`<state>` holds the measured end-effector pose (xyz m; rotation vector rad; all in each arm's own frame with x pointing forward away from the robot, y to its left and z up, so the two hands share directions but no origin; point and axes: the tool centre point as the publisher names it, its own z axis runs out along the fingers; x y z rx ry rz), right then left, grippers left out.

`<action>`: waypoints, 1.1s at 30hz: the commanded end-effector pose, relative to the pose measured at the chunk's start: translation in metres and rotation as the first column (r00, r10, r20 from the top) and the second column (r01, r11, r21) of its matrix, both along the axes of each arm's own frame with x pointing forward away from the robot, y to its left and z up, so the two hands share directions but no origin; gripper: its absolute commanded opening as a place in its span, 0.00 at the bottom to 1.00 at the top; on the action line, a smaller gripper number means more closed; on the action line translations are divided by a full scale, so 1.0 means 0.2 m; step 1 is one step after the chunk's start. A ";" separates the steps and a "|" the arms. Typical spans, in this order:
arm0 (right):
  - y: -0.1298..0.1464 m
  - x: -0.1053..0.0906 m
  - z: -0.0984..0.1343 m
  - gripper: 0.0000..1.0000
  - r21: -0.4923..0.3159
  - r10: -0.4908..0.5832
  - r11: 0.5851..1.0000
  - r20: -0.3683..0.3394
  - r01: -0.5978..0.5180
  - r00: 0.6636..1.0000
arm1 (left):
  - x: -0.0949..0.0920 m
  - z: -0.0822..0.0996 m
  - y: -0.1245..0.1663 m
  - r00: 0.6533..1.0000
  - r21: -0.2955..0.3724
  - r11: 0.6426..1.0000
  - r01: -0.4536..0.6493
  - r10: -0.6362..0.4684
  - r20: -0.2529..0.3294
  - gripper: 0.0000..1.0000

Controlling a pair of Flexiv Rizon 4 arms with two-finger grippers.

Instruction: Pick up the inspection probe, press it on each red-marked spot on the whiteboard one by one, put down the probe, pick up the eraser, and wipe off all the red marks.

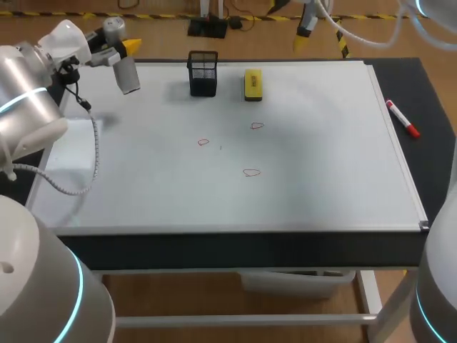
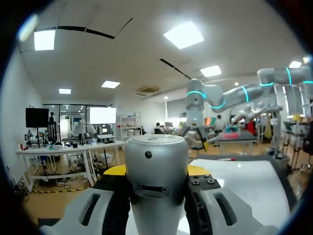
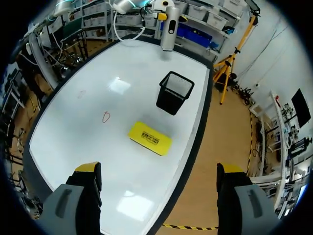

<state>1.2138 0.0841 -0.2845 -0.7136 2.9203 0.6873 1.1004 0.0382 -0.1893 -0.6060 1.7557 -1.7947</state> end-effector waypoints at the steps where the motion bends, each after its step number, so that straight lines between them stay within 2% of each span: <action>1: 0.03 0.00 0.00 1.00 -0.121 0.132 0.980 -0.194 -0.157 0.972 | 0.00 0.01 0.00 1.000 0.000 1.000 -0.003 0.003 0.001 0.00; 12: 0.07 -0.03 -0.03 1.00 -0.175 0.290 0.933 -0.150 -0.314 0.945 | 0.00 0.01 0.00 1.000 0.000 1.000 -0.003 0.003 0.001 0.00; 27: 0.16 -0.08 -0.08 1.00 -0.193 0.464 0.856 -0.128 -0.481 0.877 | 0.00 0.01 0.00 1.000 0.000 1.000 -0.003 0.003 0.001 0.00; 30: 0.18 -0.08 -0.09 1.00 -0.223 0.497 0.832 -0.109 -0.508 0.861 | 0.00 0.01 0.00 1.000 0.000 1.000 -0.003 0.003 0.001 0.00; 33: 0.18 -0.07 -0.11 1.00 -0.246 0.471 0.846 -0.071 -0.473 0.879 | 0.00 0.01 0.00 1.000 0.000 1.000 -0.003 0.003 0.001 0.00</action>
